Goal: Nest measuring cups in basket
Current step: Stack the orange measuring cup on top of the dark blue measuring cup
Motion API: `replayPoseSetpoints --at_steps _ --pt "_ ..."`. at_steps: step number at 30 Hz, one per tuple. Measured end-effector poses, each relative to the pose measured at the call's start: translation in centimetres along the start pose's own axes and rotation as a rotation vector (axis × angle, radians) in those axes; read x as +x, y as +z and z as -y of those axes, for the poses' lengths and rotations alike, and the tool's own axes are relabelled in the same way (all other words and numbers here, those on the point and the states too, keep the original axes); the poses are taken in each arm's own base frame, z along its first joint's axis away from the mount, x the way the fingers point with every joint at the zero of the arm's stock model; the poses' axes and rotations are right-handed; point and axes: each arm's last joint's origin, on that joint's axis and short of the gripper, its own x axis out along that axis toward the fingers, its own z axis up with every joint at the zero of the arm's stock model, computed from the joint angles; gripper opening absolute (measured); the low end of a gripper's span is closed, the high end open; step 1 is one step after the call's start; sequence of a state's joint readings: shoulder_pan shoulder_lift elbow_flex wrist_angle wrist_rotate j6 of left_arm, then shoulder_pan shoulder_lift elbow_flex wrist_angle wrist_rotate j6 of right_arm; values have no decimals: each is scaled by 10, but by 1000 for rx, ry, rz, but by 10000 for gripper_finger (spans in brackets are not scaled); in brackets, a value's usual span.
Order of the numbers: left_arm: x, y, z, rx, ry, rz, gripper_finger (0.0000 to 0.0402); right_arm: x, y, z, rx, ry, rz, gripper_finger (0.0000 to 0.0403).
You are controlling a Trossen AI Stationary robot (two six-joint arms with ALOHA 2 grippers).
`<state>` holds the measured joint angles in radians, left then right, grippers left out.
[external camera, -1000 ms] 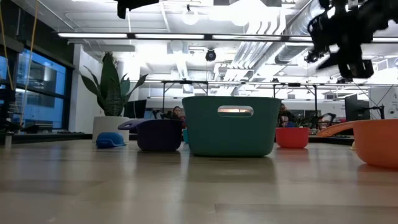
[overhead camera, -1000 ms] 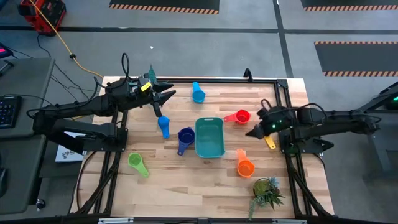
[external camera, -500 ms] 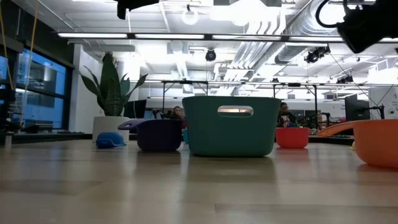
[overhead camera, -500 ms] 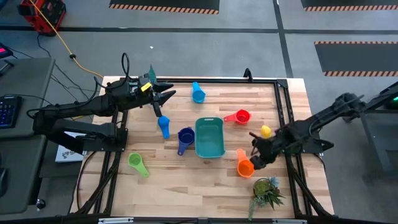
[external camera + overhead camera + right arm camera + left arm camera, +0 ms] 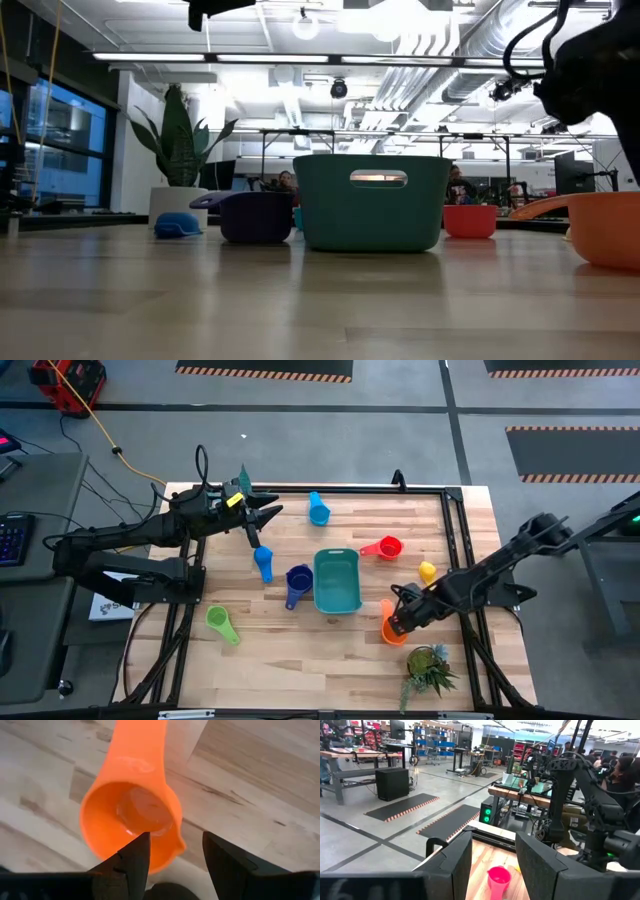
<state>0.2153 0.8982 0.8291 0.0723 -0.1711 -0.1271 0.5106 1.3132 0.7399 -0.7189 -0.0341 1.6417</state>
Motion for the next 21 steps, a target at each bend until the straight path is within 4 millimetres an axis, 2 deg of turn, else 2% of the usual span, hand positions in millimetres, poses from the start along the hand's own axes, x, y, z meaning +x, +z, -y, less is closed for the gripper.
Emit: replayPoseSetpoints --at_steps 7,21 --pt "0 0 0 0 0 0 142 6 0 0 -10 -32 20 172" --pt "0 0 0 1 0 0 142 6 3 0 -5 -25 107 172"
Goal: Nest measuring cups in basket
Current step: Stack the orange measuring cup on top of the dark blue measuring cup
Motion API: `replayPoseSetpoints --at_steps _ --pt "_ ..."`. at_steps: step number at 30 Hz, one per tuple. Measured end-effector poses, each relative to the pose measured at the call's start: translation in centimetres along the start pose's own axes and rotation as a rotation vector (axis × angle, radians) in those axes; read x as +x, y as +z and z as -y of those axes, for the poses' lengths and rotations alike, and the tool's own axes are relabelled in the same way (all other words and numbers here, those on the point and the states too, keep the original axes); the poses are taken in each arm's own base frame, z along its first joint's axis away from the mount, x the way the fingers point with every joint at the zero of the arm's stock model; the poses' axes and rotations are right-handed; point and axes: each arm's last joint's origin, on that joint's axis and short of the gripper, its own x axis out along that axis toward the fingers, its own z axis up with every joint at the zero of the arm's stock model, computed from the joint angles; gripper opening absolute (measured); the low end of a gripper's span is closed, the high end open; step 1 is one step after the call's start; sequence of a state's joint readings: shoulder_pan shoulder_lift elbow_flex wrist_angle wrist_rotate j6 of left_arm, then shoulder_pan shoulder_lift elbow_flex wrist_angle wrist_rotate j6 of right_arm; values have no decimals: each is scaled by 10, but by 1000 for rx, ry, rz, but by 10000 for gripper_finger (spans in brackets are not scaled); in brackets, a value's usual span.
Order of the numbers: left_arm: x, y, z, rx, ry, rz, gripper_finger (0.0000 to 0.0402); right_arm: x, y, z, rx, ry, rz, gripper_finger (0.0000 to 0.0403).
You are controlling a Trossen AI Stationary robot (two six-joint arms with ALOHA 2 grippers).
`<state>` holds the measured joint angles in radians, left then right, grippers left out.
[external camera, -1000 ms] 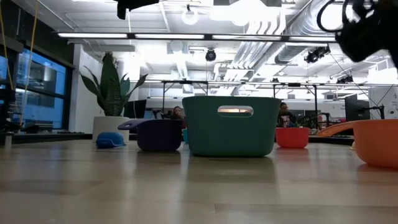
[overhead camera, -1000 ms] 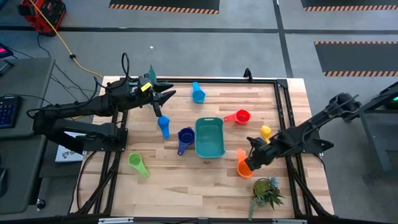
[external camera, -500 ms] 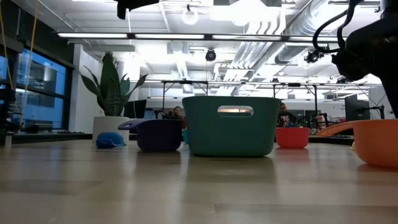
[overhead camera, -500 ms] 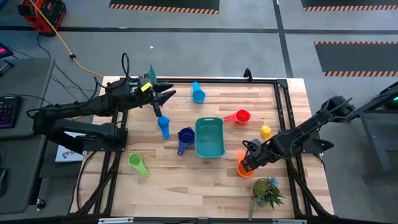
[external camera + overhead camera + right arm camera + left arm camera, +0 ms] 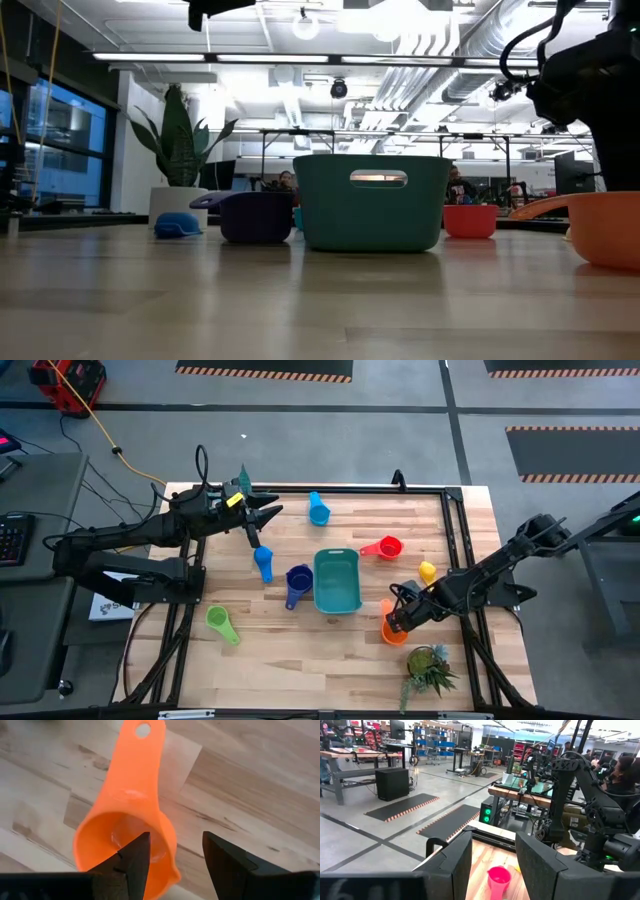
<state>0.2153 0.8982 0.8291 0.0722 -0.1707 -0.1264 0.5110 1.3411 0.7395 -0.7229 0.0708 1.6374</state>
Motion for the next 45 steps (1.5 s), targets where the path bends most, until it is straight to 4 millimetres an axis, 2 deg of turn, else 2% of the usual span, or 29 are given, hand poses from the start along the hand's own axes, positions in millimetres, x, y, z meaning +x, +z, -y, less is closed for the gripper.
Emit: replayPoseSetpoints --at_steps 7,16,20,24,25,27,31,35,38,40,42,45 --pt "0 0 0 33 0 0 142 4 -1 0 -47 -21 -33 172" --pt "0 0 0 34 0 0 142 21 -4 -5 -71 -56 -58 163" --pt "0 0 0 34 0 0 142 21 -3 -5 -70 -54 -35 113" --pt "0 0 0 34 0 0 142 21 -2 -6 -72 -46 -4 21" --pt "0 0 0 34 0 0 142 20 -1 -6 -77 -38 10 11" --pt "0 0 0 34 0 0 142 16 1 -6 -86 -16 20 16" --pt "-3 3 0 31 -2 21 142 -7 10 -8 -163 61 47 5" --pt "-6 9 0 22 -7 70 142 -54 31 -17 -311 185 116 4" --pt "-10 16 0 10 -15 136 142 -94 56 -33 -489 268 221 3" --pt "-12 20 0 4 -20 169 142 -113 77 -45 -611 255 292 2" --pt "-15 24 1 -5 -36 206 142 -125 98 -60 -745 217 351 2" --pt "-19 30 2 -46 -76 248 142 -132 131 -84 -949 135 403 1"
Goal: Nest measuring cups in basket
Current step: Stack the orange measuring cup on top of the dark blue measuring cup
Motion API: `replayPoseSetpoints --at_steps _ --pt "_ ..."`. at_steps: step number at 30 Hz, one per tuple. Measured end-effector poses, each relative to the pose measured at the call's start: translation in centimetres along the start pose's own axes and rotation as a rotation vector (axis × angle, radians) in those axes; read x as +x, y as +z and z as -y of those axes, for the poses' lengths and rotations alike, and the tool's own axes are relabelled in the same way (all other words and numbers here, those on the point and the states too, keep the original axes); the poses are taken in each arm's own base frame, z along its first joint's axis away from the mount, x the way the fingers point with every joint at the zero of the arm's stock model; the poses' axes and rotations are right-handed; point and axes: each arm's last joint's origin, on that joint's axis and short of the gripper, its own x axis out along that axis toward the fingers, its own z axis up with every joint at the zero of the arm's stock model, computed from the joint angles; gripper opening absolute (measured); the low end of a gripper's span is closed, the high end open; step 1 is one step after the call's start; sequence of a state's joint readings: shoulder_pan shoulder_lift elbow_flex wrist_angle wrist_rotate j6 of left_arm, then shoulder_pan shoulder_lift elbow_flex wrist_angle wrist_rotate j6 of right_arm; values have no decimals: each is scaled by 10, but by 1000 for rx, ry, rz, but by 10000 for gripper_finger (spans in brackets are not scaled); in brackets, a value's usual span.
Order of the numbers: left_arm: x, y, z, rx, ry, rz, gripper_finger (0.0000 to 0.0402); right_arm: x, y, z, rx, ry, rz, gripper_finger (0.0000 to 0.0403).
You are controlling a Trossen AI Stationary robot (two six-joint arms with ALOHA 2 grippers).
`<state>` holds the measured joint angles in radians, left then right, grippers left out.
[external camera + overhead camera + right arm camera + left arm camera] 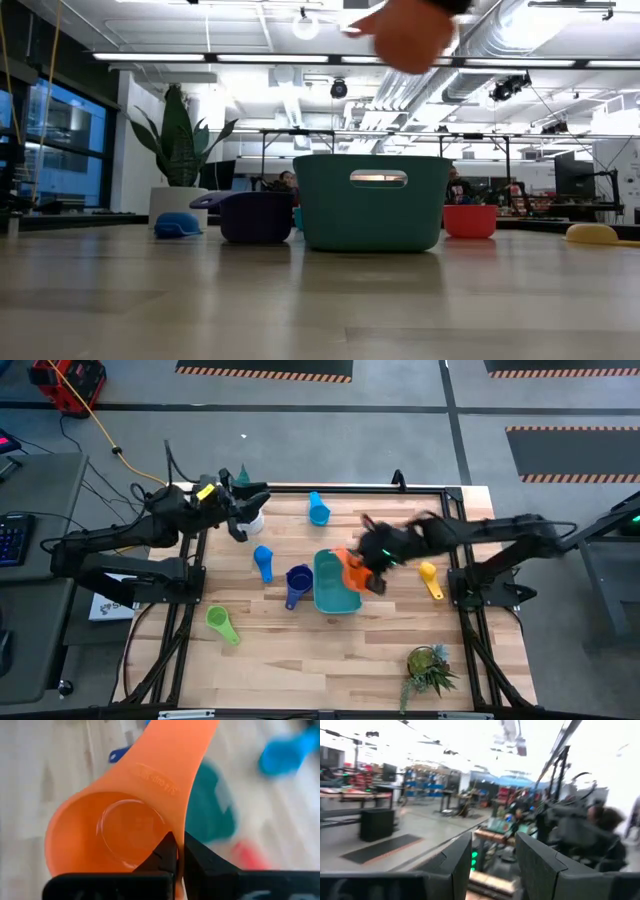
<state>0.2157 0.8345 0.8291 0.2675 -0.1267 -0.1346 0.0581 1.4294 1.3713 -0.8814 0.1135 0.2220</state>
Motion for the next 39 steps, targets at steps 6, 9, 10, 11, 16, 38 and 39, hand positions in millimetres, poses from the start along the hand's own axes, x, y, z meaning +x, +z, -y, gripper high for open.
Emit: replayPoseSetpoints --at_steps 6,9,10,11,16,38,39 --pt "-6 14 2 -96 -61 111 142 40 64 15 -451 -25 16 1" --pt "-9 22 3 -140 -82 178 142 66 87 17 -677 2 16 1" --pt "-10 25 3 -149 -87 199 142 74 93 17 -748 9 14 1" --pt "-11 27 4 -161 -91 216 142 83 99 18 -812 14 17 1" --pt "-15 32 4 -180 -102 260 142 122 123 16 -1041 16 19 0" --pt "-14 32 4 -207 -99 262 142 203 106 -13 -1526 182 -100 0" --pt "-14 32 4 -210 -99 261 142 205 103 -12 -1528 188 -113 0"
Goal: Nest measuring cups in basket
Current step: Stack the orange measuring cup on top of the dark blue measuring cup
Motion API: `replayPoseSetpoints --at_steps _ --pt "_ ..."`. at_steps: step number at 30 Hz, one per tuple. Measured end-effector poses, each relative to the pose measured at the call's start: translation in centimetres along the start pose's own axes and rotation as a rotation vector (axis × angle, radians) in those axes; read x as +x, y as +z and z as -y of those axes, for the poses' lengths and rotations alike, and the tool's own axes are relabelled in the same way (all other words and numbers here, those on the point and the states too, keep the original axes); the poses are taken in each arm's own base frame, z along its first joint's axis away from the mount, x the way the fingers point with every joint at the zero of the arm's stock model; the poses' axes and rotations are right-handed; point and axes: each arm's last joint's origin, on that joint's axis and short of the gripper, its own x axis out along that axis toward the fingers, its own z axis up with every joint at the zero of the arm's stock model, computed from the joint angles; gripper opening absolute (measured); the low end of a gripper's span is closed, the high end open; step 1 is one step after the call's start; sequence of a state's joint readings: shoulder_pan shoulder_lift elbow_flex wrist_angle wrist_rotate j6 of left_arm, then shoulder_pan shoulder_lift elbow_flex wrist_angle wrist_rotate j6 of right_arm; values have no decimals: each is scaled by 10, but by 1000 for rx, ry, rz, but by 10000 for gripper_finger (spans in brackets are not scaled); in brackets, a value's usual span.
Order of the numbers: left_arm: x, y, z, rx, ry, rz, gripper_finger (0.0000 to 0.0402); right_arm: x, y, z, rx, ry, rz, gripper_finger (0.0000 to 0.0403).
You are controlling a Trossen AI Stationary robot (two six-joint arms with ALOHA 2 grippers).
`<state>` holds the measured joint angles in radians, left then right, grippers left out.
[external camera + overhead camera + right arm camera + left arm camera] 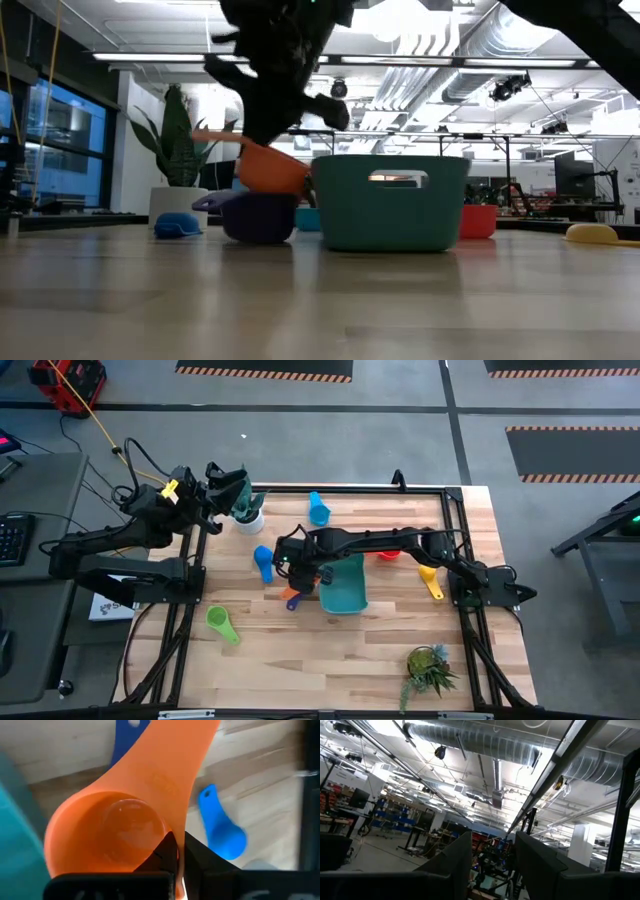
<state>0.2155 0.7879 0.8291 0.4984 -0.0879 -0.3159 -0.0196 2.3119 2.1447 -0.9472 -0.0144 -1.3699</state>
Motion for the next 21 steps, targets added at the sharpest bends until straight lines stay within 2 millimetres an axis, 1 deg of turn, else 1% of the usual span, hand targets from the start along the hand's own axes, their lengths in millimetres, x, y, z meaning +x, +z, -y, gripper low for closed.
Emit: replayPoseSetpoints --at_steps 2,6,16,21 --pt "0 0 0 -19 0 1 142 6 -1 -2 -13 -11 -4 0" --pt "0 0 0 -23 1 1 142 13 -1 -4 -11 -14 -8 0" --pt "0 0 0 -24 1 1 142 13 0 -2 2 -39 4 0" --pt "0 0 0 -23 1 1 142 13 0 -2 44 -38 4 1"
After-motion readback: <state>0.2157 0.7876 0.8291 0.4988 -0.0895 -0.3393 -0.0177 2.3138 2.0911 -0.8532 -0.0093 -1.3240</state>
